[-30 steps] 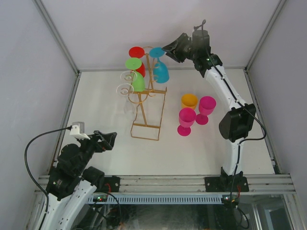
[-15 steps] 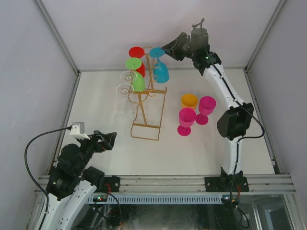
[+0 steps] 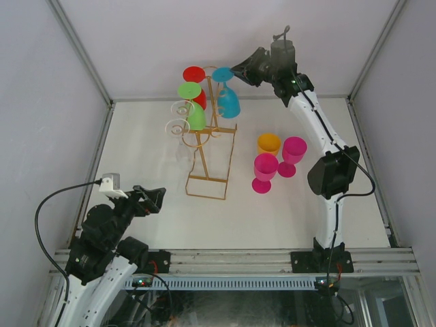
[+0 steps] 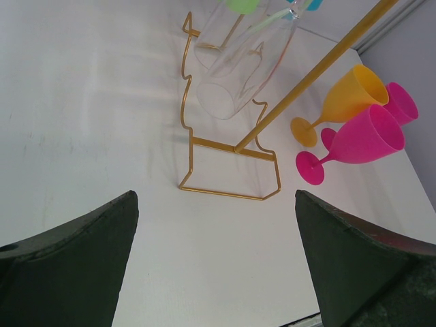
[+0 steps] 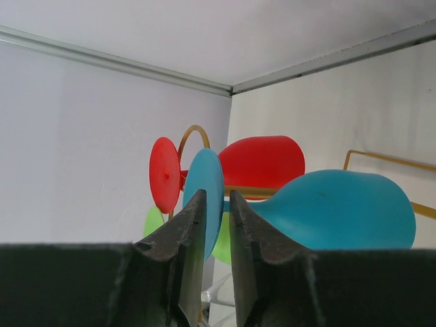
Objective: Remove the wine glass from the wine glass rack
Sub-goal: Pick up the wine glass from the wine rack.
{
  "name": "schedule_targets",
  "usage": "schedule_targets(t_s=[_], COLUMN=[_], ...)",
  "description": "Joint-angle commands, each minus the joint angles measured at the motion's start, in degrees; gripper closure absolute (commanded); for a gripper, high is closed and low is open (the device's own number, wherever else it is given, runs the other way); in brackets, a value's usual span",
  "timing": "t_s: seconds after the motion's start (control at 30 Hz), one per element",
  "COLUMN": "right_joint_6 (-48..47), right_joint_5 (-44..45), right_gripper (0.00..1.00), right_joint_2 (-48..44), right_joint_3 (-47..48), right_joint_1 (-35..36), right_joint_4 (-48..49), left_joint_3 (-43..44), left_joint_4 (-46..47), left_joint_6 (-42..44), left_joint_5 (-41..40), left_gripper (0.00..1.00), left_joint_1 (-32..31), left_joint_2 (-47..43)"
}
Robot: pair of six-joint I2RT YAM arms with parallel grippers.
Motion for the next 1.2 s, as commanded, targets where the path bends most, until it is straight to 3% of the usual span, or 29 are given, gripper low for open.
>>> schedule_targets(t_s=[0.0, 0.9, 1.07, 1.17], right_joint_6=[-1.12, -1.27, -2.35, -2.63], right_joint_5=[1.18, 2.08, 3.38, 3.91], right_gripper=[0.81, 0.81, 0.85, 0.93], right_joint_2=[0.01, 1.8, 1.21, 0.91], right_joint_3=[3.45, 6.17, 6.16, 6.16], right_joint_1=[0.58, 1.52, 1.56, 1.5], right_joint_4=[0.61, -2.27, -2.68, -2.86], left_joint_3=[-0.42, -0.42, -0.36, -0.42], left_joint_4=[2.65, 2.66, 2.66, 2.71], left_joint_6=[0.73, 0.73, 0.73, 0.8], left_joint_5=[-0.47, -0.3, -0.09, 0.15], left_gripper=[0.0, 0.0, 0.0, 0.0], left_joint_1=[0.34, 0.29, 0.29, 0.33], left_joint_2=[0.85, 0.84, 0.93, 1.05])
